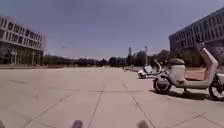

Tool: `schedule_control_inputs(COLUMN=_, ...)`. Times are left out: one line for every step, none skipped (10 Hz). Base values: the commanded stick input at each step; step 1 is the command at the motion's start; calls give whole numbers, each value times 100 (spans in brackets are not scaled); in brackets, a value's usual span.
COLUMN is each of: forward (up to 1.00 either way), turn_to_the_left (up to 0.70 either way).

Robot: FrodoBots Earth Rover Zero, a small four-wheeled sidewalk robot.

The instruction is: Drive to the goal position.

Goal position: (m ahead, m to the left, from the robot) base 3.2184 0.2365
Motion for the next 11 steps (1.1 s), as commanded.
schedule_control_inputs(forward=85, turn_to_the_left=0)
schedule_control_inputs(forward=85, turn_to_the_left=0)
schedule_control_inputs(forward=85, turn_to_the_left=0)
schedule_control_inputs(forward=85, turn_to_the_left=0)
schedule_control_inputs(forward=85, turn_to_the_left=0)
schedule_control_inputs(forward=85, turn_to_the_left=0)
schedule_control_inputs(forward=85, turn_to_the_left=0)
schedule_control_inputs(forward=85, turn_to_the_left=0)
schedule_control_inputs(forward=85, turn_to_the_left=0)
schedule_control_inputs(forward=85, turn_to_the_left=0)
schedule_control_inputs(forward=85, turn_to_the_left=0)
